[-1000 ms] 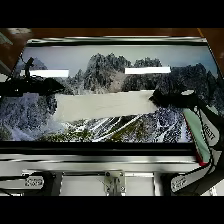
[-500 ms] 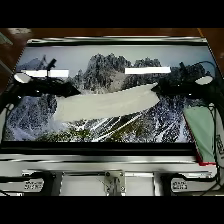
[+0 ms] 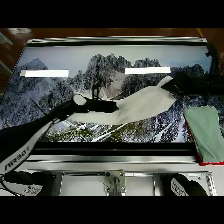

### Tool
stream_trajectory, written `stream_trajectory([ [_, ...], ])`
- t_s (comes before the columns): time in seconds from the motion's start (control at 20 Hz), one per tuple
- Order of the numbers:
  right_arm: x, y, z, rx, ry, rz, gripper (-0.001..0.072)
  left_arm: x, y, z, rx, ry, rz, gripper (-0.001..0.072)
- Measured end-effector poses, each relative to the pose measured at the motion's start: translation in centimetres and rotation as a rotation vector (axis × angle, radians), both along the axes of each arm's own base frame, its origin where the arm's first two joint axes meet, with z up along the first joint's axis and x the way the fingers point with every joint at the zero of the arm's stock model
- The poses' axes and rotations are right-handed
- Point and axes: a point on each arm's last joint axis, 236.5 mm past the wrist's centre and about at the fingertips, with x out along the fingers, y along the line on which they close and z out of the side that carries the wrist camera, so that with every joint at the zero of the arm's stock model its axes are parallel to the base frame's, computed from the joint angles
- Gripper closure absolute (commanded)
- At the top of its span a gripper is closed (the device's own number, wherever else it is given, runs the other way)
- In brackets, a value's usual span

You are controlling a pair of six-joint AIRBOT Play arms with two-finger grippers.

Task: Fold the shirts.

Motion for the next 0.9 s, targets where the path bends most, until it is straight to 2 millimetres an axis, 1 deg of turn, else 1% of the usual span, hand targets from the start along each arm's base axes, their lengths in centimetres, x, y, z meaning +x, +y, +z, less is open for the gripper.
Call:
stream_trajectory([
  [0.15,-2.2,-0.1,1.6,-0.029,-0.016,-0.018,0.0647,-3.1,-5.0,-2.2,-0.065,0.102,0.024,0.0662],
  [0.2,-2.7,-0.2,1.9,-0.033,-0.014,-0.024,0.0647,-3.9,-6.1,-2.9,-0.081,0.137,0.03,0.0662],
  [0.25,-3.2,-0.2,2.2,-0.036,-0.015,-0.027,0.0647,-4.3,-6.9,-3.5,-0.096,0.166,0.049,0.0662],
  [0.35,-3.9,-0.2,2.4,-0.042,-0.008,-0.029,0.0647,-4.2,-7.7,-3.5,-0.13,0.201,0.084,0.0663],
  [0.4,-4.1,-0.2,2.4,-0.047,-0.009,-0.03,0.0647,-3.7,-7.6,-3.0,-0.147,0.202,0.098,0.0664],
  [0.45,-4.1,-0.3,2.4,-0.049,-0.008,-0.035,0.0647,-2.7,-7.1,-1.8,-0.165,0.176,0.115,0.0664],
  [0.5,-4.1,-0.3,2.5,-0.053,-0.015,-0.039,0.0647,-1.5,-6.5,-0.2,-0.182,0.133,0.125,0.0664],
  [0.55,-3.8,-0.1,2.6,-0.053,-0.029,-0.043,0.0647,-0.1,-5.4,2.0,-0.197,0.076,0.133,0.0665],
  [0.65,-3.0,1.4,2.8,-0.042,-0.066,-0.029,0.0647,2.7,-2.3,7.2,-0.217,-0.06,0.15,0.0665],
  [0.7,-2.3,2.5,2.7,-0.034,-0.083,-0.013,0.0647,4.1,-0.1,10.2,-0.225,-0.132,0.175,0.0665],
  [0.8,-1.0,6.1,1.6,-0.021,-0.094,0.047,0.0646,6.6,5.5,17.1,-0.233,-0.297,0.241,0.0665],
  [0.85,-0.2,8.1,0.8,-0.01,-0.096,0.075,0.0646,7.1,8.4,20.5,-0.24,-0.371,0.279,0.0664],
  [0.9,0.7,10.5,-0.5,-0.002,-0.091,0.104,0.0646,7.3,11.6,24.1,-0.247,-0.446,0.323,0.0664],
])
